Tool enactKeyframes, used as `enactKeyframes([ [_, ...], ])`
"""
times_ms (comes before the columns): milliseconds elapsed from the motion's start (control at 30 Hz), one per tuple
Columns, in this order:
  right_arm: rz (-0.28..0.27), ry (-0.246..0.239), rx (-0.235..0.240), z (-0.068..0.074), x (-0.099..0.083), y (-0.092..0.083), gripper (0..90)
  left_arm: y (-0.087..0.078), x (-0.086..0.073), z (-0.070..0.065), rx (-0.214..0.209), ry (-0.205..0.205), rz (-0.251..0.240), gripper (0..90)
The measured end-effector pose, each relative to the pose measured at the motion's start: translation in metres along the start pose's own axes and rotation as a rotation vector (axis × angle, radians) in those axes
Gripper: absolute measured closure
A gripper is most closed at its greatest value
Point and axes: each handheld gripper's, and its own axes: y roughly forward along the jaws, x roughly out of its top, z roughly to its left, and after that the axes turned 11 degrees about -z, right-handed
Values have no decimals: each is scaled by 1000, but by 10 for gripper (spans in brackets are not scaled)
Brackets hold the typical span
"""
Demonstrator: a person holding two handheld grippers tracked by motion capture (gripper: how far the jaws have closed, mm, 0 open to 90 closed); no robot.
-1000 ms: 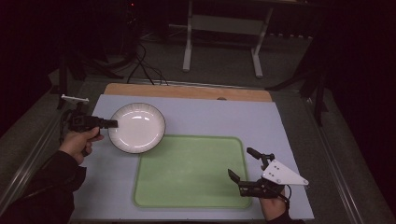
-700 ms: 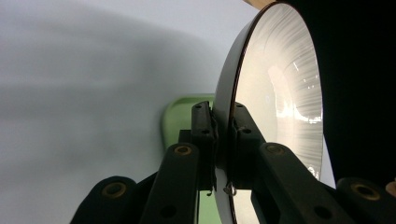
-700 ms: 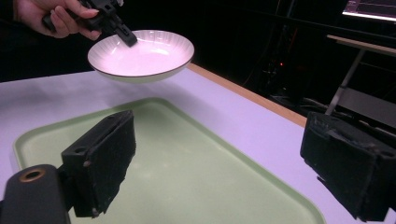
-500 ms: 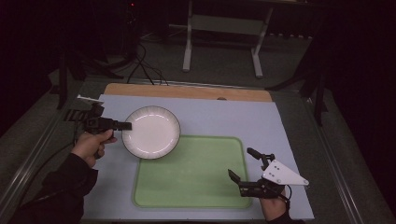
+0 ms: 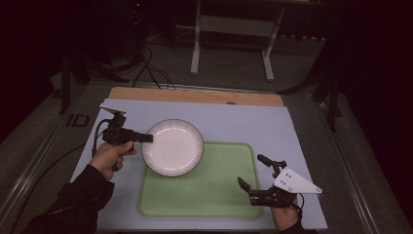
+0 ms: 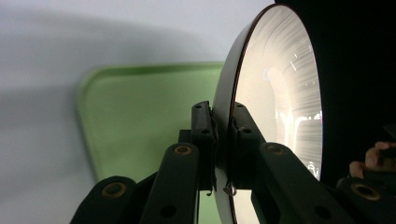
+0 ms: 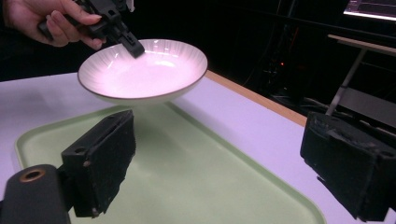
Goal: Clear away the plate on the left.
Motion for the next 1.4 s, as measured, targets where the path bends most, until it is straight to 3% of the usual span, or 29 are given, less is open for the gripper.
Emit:
enactKeyframes([
  [200,-4,4,-3,-1,0,-1,102,13,-13,-13,-31,28,41,833],
  [533,-13,1,-12,-1,1,-3,102,32,-33,-23,-70,32,87,833],
  [967,-5,-5,-14,0,1,-3,102,66,-53,-29,-67,28,121,832],
  [1067,-3,-10,-11,1,1,-3,102,78,-60,-25,-61,-8,114,831],
  [1400,-3,-5,-10,0,1,-3,102,91,-66,-16,-24,-17,113,828],
])
